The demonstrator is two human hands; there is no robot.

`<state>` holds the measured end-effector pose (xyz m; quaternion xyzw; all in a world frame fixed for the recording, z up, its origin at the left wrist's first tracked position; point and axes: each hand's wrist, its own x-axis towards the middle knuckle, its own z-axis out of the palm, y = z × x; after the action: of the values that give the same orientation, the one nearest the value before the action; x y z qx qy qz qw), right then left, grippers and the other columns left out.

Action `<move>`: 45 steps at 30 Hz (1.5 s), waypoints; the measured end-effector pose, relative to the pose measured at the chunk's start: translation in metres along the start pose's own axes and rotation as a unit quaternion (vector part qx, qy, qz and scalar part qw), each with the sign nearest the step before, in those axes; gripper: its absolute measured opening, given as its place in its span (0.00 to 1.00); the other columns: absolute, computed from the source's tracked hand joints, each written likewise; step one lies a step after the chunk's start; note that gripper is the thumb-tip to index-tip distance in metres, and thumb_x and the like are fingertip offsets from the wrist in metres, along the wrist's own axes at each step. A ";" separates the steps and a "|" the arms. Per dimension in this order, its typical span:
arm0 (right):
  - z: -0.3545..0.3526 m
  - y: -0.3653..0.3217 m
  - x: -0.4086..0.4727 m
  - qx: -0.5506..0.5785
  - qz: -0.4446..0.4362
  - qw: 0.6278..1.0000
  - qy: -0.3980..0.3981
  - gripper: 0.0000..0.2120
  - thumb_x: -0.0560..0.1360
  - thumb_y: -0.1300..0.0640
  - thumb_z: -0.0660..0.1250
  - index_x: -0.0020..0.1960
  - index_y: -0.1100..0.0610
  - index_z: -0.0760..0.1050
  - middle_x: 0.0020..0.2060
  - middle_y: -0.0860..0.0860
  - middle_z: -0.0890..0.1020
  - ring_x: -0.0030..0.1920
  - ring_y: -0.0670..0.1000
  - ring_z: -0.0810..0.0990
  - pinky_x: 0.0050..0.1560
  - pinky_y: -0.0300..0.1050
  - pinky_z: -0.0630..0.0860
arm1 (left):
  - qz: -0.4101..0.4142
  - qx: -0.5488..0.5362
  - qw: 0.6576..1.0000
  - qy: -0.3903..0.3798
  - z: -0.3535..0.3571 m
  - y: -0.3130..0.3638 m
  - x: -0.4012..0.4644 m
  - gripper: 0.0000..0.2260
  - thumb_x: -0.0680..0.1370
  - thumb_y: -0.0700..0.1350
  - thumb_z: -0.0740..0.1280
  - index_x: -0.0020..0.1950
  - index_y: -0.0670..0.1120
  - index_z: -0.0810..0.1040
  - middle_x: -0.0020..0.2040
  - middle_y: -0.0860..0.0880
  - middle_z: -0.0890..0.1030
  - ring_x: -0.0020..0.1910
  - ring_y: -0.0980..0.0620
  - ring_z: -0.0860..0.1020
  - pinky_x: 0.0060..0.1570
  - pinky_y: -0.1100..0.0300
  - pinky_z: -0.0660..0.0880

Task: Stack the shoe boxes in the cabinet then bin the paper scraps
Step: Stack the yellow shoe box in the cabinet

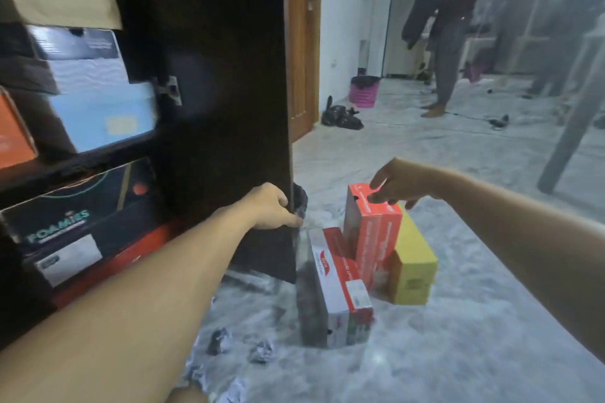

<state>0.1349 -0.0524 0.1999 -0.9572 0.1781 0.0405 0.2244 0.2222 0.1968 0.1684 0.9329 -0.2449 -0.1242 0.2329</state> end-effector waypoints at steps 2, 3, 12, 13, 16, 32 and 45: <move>0.009 0.037 0.000 0.003 0.037 0.999 0.001 0.19 0.71 0.51 0.74 0.59 0.57 0.79 0.48 0.60 0.85 0.49 0.57 0.84 0.42 0.52 0.84 | 0.018 -0.008 0.999 -0.033 0.030 0.013 0.015 0.17 0.68 0.56 0.76 0.45 0.44 0.78 0.45 0.50 0.76 0.45 0.50 0.74 0.47 0.58 0.70; 0.015 0.054 0.002 0.005 0.053 0.999 -0.006 0.18 0.72 0.50 0.74 0.59 0.57 0.79 0.49 0.60 0.84 0.50 0.57 0.84 0.43 0.53 0.84 | 0.023 -0.014 0.998 -0.050 0.045 0.019 0.022 0.17 0.69 0.55 0.76 0.46 0.44 0.79 0.45 0.50 0.77 0.46 0.51 0.76 0.47 0.58 0.72; 0.082 0.167 0.038 -0.068 0.154 0.984 -0.053 0.22 0.76 0.48 0.68 0.63 0.62 0.77 0.56 0.59 0.80 0.49 0.62 0.83 0.49 0.54 0.82 | 0.029 -0.040 0.988 -0.146 0.169 0.051 0.076 0.10 0.71 0.52 0.75 0.45 0.51 0.77 0.50 0.49 0.76 0.51 0.51 0.75 0.51 0.60 0.71; 0.091 0.177 0.044 -0.073 0.157 0.984 -0.049 0.22 0.76 0.48 0.68 0.63 0.62 0.77 0.57 0.59 0.80 0.50 0.61 0.83 0.49 0.53 0.82 | 0.027 -0.041 0.987 -0.153 0.181 0.052 0.082 0.14 0.71 0.51 0.75 0.52 0.48 0.79 0.52 0.49 0.77 0.53 0.51 0.76 0.53 0.60 0.72; 0.118 0.207 0.062 -0.081 0.160 0.983 -0.031 0.23 0.75 0.47 0.69 0.63 0.62 0.77 0.60 0.57 0.79 0.58 0.58 0.78 0.56 0.51 0.78 | 0.024 -0.036 0.987 -0.157 0.212 0.056 0.094 0.20 0.71 0.51 0.75 0.60 0.47 0.77 0.58 0.48 0.77 0.55 0.51 0.75 0.57 0.58 0.72; 0.209 0.247 0.122 -0.018 0.219 0.969 0.111 0.29 0.65 0.38 0.68 0.63 0.45 0.69 0.62 0.52 0.66 0.60 0.61 0.70 0.57 0.58 0.71 | 0.026 0.073 0.981 -0.177 0.300 0.053 0.136 0.24 0.71 0.52 0.73 0.64 0.44 0.76 0.62 0.45 0.77 0.59 0.44 0.77 0.58 0.51 0.76; 0.209 0.306 -0.003 0.061 0.284 0.947 0.139 0.31 0.59 0.41 0.71 0.60 0.40 0.66 0.64 0.50 0.64 0.59 0.62 0.69 0.48 0.52 0.72 | 0.058 0.130 0.978 -0.149 0.332 0.074 0.129 0.26 0.73 0.52 0.70 0.69 0.45 0.73 0.66 0.43 0.75 0.65 0.42 0.73 0.60 0.52 0.73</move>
<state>0.0229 -0.2143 -0.1143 -0.8477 0.4739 -0.0421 0.2348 0.1874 -0.0504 -0.0954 0.9104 -0.3447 -0.2156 0.0773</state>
